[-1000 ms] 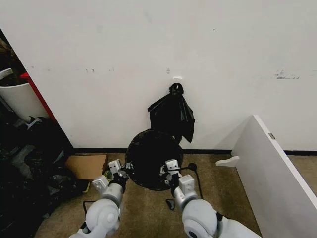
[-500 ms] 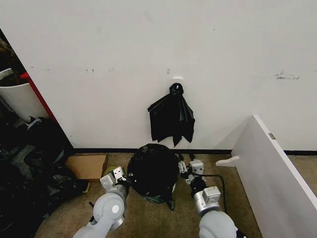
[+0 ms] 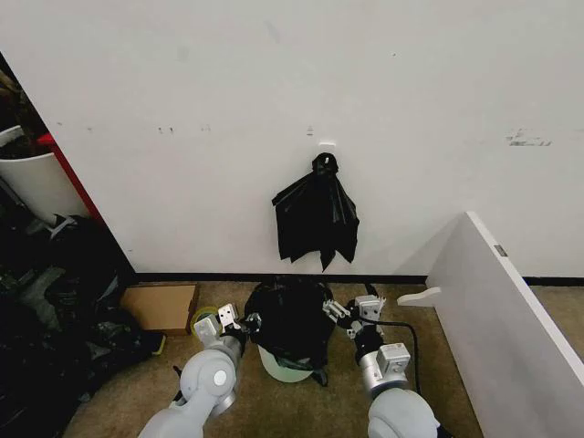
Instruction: Place the garbage bag over the trash bin.
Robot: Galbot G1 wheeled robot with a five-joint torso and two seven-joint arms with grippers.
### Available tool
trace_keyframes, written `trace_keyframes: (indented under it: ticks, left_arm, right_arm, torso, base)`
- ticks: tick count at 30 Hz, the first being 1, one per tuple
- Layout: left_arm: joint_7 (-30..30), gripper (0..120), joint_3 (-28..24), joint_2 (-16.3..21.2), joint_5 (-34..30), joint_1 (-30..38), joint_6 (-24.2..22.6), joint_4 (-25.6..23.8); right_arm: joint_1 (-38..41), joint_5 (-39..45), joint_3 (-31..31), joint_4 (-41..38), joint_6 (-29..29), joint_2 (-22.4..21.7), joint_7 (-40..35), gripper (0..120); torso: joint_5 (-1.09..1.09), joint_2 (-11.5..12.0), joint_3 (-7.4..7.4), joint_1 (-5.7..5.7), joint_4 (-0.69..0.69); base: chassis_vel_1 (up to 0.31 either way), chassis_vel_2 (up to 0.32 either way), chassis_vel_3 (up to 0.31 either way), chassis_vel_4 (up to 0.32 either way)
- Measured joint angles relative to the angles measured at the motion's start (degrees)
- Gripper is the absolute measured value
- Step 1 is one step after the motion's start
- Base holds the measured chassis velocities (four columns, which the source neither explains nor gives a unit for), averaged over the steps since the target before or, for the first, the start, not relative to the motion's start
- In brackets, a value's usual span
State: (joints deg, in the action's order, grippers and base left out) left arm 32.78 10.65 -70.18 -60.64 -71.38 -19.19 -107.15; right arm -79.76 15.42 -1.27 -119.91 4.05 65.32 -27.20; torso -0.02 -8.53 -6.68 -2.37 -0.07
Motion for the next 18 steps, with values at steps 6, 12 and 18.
trace_keyframes:
  ticks: [6, 12, 18]
  left_arm:
    - [-1.8, 77, 1.2, 1.3, 1.1, -1.9, -1.0, -3.0]
    - [-4.7, 97, 2.3, 2.0, 2.6, -3.3, -1.7, -5.8]
    - [-10.4, 100, 3.9, 2.8, 18.3, -6.7, 5.3, -6.6]
  right_arm:
    - [-0.4, 0.0, 0.2, 0.0, 0.1, 0.3, -0.1, 100]
    - [-0.5, 0.0, 0.4, -0.3, 0.1, 1.0, -0.1, 100]
    - [-1.4, -0.5, -1.5, -0.2, -1.6, 2.0, 0.6, 100]
  torso:
    - [0.0, 0.0, 0.0, 0.0, 0.0]
    - [0.0, 0.0, 0.0, 0.0, 0.0]
    - [-0.01, 0.0, 0.0, 0.0, 0.0]
  base:
    - [0.0, 0.0, 0.0, 0.0]
    - [0.0, 0.0, 0.0, 0.0]
    - [0.0, 0.0, 0.0, 0.0]
